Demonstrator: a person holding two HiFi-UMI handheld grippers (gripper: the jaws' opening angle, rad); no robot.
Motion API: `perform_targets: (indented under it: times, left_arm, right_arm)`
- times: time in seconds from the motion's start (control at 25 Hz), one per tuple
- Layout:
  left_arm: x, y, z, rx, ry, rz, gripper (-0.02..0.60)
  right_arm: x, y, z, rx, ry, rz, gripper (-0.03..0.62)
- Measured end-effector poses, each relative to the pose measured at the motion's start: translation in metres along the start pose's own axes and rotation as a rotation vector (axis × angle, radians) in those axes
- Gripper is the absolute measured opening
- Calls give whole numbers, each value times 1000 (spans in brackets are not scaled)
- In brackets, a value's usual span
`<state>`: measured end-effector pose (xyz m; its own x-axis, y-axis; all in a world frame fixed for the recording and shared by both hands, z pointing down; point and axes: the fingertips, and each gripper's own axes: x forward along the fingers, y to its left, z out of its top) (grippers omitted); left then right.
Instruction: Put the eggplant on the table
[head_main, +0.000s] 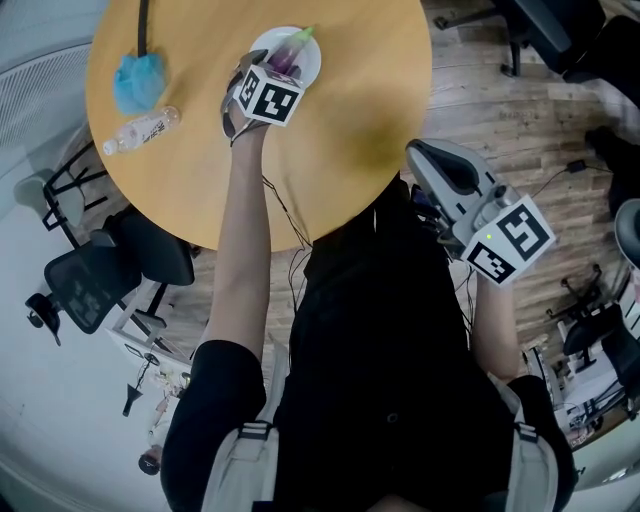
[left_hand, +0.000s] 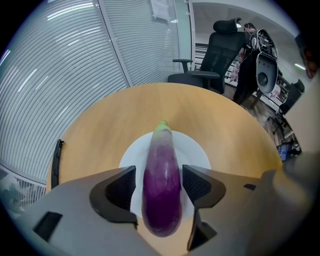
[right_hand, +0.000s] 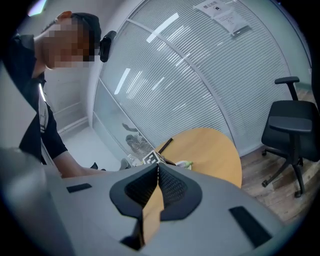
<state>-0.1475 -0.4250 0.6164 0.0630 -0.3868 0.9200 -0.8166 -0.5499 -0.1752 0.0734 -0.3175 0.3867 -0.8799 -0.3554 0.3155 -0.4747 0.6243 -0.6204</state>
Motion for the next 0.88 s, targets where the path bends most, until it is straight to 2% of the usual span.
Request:
perform_targets:
  times: [0.12, 0.56, 0.88]
  left_arm:
    - [-3, -1, 1, -9, -11, -3, 299]
    - [-20, -5, 9, -24, -48, 14, 299]
    - [-55, -7, 14, -50, -110, 76, 299]
  right_arm:
    - [-3, 1, -1, -2, -1, -4, 18]
    - [-12, 6, -3, -36, -10, 9, 18]
    - [-29, 14, -8, -69, -16, 31, 18]
